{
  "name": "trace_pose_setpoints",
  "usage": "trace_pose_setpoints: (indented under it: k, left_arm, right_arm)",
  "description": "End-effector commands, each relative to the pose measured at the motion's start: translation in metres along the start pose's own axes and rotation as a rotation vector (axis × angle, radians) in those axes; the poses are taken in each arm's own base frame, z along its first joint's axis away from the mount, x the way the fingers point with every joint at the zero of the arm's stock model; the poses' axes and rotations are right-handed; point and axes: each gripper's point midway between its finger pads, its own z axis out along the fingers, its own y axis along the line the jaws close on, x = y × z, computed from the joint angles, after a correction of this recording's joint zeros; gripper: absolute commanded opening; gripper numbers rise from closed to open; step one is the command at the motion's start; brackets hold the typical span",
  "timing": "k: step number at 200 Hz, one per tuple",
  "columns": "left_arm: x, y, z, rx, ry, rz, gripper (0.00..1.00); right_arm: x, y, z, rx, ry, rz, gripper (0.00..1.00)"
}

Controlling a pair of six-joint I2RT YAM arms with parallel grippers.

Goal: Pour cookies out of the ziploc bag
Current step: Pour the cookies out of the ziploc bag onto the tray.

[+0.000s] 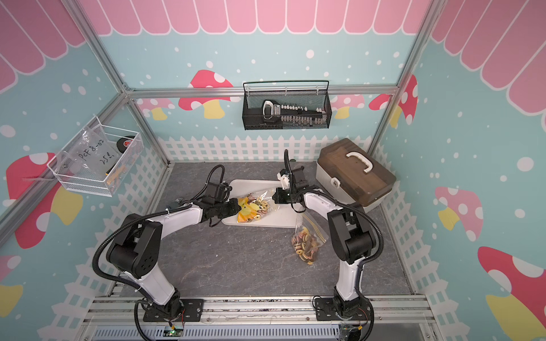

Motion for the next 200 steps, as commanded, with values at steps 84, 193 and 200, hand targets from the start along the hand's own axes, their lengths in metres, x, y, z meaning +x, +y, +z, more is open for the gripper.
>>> trace_pose_setpoints:
  k: [84, 193, 200]
  left_arm:
    - [-0.070, -0.046, -0.059, -0.009, -0.156, 0.148, 0.00]
    - [-0.087, -0.071, -0.074, 0.033, -0.153, 0.196, 0.00]
    - [-0.088, -0.072, -0.074, 0.033, -0.150, 0.199, 0.00]
  right_arm:
    - [0.007, 0.014, 0.026, -0.095, 0.036, 0.020, 0.00]
    - [-0.001, 0.010, 0.017, -0.028, -0.024, 0.004, 0.00]
    - [-0.001, 0.009, 0.016, -0.024, -0.030, 0.002, 0.00]
